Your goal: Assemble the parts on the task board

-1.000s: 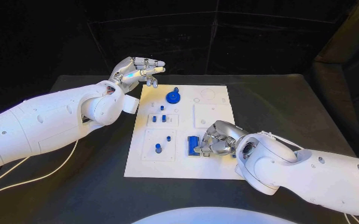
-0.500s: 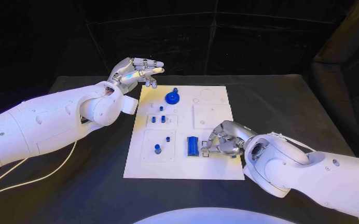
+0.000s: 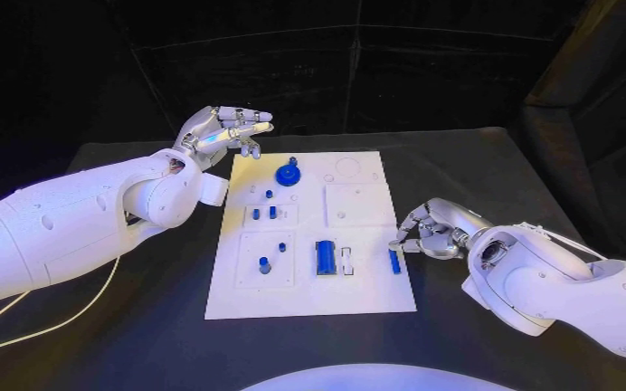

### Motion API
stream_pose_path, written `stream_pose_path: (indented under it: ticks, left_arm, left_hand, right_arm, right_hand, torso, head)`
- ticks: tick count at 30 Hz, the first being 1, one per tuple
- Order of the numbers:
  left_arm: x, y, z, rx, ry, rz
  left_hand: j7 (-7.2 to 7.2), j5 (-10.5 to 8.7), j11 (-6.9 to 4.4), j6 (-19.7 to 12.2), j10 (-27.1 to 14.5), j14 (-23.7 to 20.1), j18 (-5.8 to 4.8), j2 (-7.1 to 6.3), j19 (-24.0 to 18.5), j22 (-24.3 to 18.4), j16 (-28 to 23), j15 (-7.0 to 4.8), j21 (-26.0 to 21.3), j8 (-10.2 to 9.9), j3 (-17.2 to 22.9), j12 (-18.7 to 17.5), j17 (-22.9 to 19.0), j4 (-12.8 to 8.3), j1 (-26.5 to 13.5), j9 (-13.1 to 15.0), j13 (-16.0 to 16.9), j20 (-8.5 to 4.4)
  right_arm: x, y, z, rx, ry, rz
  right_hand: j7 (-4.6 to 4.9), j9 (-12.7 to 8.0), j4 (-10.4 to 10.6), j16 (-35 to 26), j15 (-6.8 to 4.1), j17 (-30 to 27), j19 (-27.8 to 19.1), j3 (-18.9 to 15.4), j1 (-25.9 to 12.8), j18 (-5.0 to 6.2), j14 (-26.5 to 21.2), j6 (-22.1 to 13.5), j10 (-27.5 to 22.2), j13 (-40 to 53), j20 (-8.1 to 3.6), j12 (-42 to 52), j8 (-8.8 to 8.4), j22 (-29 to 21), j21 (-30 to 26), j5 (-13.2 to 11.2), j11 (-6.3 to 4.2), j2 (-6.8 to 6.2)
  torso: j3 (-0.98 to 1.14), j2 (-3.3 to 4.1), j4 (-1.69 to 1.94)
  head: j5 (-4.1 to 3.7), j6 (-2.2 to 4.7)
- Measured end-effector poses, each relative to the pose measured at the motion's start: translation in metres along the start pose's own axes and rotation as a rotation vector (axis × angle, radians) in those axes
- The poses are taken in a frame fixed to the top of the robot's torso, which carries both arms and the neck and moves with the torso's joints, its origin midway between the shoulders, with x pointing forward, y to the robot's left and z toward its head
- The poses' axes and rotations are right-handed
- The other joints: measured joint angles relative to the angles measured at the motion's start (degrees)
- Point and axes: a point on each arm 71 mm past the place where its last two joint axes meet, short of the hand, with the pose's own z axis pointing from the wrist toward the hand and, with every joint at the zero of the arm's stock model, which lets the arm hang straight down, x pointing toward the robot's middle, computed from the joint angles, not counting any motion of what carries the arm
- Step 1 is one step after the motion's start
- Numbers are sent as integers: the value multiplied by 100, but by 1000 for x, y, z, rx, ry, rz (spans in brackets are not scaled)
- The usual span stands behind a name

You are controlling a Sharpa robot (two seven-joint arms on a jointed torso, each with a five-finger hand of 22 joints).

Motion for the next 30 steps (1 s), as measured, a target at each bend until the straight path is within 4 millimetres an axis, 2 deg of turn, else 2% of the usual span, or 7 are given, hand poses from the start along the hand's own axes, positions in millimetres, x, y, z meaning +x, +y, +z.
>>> stream_pose_path:
  ticks: [6,10,14,30]
  left_arm:
    - [0,2,-1,-5,2,1]
    - [0,2,-1,-7,2,1]
    - [0,3,-1,-8,3,2]
    - [0,3,-2,-11,4,1]
  left_hand:
    - [0,0,0,0,0,0,0,0,0,0,0,0,0,0,0,0,0,0,0,0,0,0]
    - [0,0,0,0,0,0,0,0,0,0,0,0,0,0,0,0,0,0,0,0,0,0]
    - [0,0,0,0,0,0,0,0,0,1,0,0,0,0,0,0,1,0,0,0,0,0]
    - [0,0,0,0,0,0,0,0,0,2,0,0,0,2,1,0,1,0,0,0,0,0]
  right_arm:
    - [-3,-7,1,11,-10,-30]
    - [-2,-10,3,21,-2,-55]
    - [2,-7,7,22,19,-80]
    - [17,-1,15,15,92,-155]
  right_hand:
    - [-7,-21,-7,0,0,23,22,-55,-1,-1,0,101,0,4,22,0,-36,17,0,27,0,1]
    - [-41,-30,49,0,0,23,22,-163,-54,0,0,207,0,4,21,0,-36,17,0,27,0,50]
    - [-42,-30,73,0,0,23,22,-198,-106,-1,0,246,0,1,22,0,-59,16,0,-2,0,-2]
    - [-64,-11,63,0,-1,45,22,-241,-106,0,0,306,14,0,21,-22,-59,18,0,-1,-14,-2]
  torso:
    - [12,-10,-29]
    - [13,-12,-30]
    - [14,-12,-29]
    - [11,-16,-28]
  head:
    - [-27,-11]
    - [-35,-18]
    - [-29,-26]
    - [0,-71]
